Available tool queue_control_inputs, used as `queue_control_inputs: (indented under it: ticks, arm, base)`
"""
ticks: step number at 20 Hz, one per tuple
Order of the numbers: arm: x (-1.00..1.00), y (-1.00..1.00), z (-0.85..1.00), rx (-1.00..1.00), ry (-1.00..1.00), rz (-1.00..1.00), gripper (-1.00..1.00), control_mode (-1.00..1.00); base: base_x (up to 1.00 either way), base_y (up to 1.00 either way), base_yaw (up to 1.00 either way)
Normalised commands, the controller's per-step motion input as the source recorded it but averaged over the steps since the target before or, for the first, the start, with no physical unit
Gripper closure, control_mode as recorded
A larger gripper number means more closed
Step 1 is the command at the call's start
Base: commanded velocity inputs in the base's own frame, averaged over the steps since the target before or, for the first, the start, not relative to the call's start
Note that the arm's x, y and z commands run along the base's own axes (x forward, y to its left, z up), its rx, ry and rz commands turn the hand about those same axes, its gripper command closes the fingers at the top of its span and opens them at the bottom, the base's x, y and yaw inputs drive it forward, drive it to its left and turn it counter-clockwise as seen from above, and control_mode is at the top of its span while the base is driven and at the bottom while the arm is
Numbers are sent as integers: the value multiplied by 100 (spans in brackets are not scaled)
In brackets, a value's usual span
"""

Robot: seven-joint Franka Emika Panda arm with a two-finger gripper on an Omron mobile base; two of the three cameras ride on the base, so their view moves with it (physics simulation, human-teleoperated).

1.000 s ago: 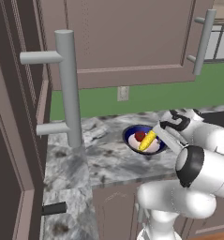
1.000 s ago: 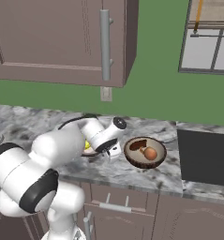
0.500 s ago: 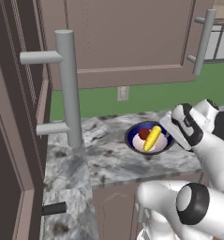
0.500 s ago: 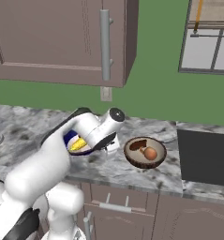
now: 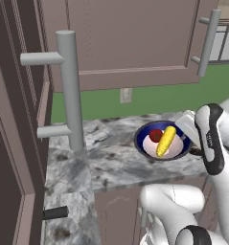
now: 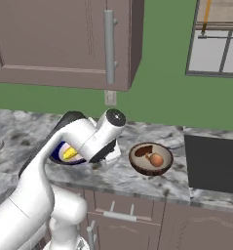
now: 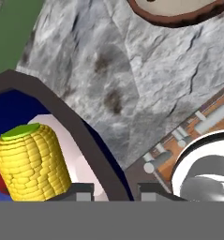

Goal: Place the bowl containing the corn and tomato in the microwave. Close the microwave door and press the start button to microwave the meal.

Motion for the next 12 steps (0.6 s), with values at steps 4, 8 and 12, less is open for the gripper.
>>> queue_control_inputs:
  ticks: [4,8,12]
  arm:
    - [-84,-23,73,19,-19,9,100,-100]
    - [-72,-8,65,19,-14,6,100,-100]
    - [-26,0,38,3,-1,1,100,-100]
  base:
    - [0,0,0]
    - [0,0,0]
    - [0,0,0]
